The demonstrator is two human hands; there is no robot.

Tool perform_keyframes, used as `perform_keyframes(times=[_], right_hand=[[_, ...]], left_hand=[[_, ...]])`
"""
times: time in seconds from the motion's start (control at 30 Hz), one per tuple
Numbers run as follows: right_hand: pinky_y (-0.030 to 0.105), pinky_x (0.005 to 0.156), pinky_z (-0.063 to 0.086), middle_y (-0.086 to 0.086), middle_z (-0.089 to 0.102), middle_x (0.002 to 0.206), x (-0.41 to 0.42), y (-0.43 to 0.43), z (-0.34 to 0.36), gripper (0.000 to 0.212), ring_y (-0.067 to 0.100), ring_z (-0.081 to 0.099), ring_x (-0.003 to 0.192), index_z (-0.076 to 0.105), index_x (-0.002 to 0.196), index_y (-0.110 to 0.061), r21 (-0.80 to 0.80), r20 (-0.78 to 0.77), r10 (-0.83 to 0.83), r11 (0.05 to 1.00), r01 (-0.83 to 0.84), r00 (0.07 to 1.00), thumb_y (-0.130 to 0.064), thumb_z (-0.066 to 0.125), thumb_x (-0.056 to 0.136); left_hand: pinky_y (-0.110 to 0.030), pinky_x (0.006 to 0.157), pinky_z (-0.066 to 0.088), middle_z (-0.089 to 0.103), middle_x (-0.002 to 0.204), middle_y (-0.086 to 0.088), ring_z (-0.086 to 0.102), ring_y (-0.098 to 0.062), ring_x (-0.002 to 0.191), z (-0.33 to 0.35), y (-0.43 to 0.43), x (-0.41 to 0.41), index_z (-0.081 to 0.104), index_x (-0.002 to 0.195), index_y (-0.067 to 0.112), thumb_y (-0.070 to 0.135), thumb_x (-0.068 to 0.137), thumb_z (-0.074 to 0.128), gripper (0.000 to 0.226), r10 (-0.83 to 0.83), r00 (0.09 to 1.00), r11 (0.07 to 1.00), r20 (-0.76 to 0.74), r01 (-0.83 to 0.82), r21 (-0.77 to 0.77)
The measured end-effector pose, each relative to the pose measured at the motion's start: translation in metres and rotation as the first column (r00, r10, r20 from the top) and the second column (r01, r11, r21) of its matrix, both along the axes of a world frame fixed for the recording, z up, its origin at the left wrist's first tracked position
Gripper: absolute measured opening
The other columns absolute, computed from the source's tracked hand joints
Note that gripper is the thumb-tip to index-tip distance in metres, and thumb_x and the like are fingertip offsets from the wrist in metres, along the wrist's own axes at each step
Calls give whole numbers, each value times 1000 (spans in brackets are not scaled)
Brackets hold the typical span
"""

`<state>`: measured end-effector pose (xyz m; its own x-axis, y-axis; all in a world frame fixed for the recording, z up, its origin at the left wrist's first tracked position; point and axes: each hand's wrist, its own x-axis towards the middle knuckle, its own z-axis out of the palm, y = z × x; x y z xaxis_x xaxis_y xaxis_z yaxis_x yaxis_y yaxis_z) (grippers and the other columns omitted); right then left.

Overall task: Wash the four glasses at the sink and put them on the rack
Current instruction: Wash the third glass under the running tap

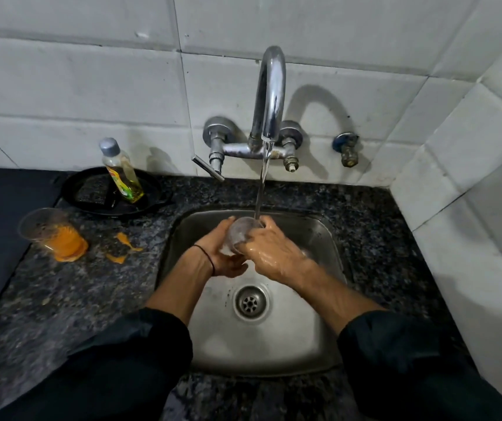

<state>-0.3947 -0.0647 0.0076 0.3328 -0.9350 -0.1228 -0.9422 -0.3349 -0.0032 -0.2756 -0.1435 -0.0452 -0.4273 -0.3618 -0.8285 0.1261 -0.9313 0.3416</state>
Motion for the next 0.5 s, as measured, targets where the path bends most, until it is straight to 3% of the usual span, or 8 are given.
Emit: perform_keyframes(times=[0.07, 0.1, 0.2, 0.23, 0.3, 0.37, 0.43, 0.5], right_hand=[[42, 110, 34, 1, 66, 126, 4, -3, 2, 42, 24, 56, 122, 65, 124, -24, 27, 198, -158, 987, 156, 967, -6, 61, 86], [41, 103, 42, 2, 70, 117, 7, -5, 1, 32, 25, 61, 115, 70, 113, -22, 138, 373, -320, 947, 289, 871, -10, 63, 85], [38, 91, 55, 1, 76, 104, 15, -12, -12, 21, 21, 70, 100, 77, 102, -18, 516, 751, -609, 783, 348, 255, -18, 66, 85], [38, 92, 56, 1, 76, 106, 14, -11, -15, 22, 20, 70, 100, 77, 107, -19, 490, 765, -592, 791, 367, 254, -18, 64, 89], [39, 92, 53, 2, 72, 109, 6, -7, -20, 25, 23, 67, 102, 73, 112, -26, 289, 621, -510, 855, 431, 595, -20, 59, 92], [38, 97, 43, 0, 66, 117, -4, -3, -20, 31, 24, 58, 111, 66, 120, -33, 86, 270, -304, 953, 291, 914, -19, 57, 93], [37, 103, 34, -3, 64, 123, -9, -2, -17, 40, 22, 53, 116, 62, 127, -36, 85, 195, -233, 972, 221, 953, -15, 60, 92], [34, 105, 42, -1, 68, 125, -5, -4, -9, 38, 18, 61, 115, 65, 128, -31, 203, 484, -353, 936, 289, 801, -15, 60, 94]], left_hand=[[-40, 79, 56, 67, 108, -17, 64, -29, 92, -10, 5, -3, 64, 116, 7, 53, 84, 65, 57, 94, 987, 992, -128, -104, -73], [-42, 86, 55, 66, 114, -18, 64, -30, 97, -15, 9, -5, 66, 117, 7, 51, 87, 60, 53, 123, 971, 984, -204, -146, -102], [-47, 95, 42, 67, 106, -16, 61, -30, 99, -23, 14, -4, 67, 103, 12, 44, 96, 41, 42, 133, 947, 965, -292, -191, -181], [-49, 92, 43, 68, 101, -15, 61, -29, 98, -22, 11, -3, 65, 104, 14, 45, 98, 36, 43, 92, 960, 968, -263, -149, -204], [-52, 87, 47, 68, 96, -12, 61, -27, 97, -21, 3, 0, 62, 103, 17, 46, 94, 40, 38, 6, 988, 987, -154, -31, -160], [-51, 80, 54, 67, 102, -12, 61, -24, 103, -20, 0, 1, 62, 106, 15, 48, 86, 56, 39, 48, 992, 998, -118, -51, -25], [-45, 74, 59, 67, 112, -16, 63, -25, 103, -18, 2, -5, 64, 116, 10, 52, 86, 60, 51, 119, 981, 991, -152, -127, -41], [-42, 74, 59, 67, 112, -17, 66, -28, 96, -15, 7, -12, 67, 113, 11, 52, 94, 49, 48, 154, 969, 970, -194, -186, -155]])
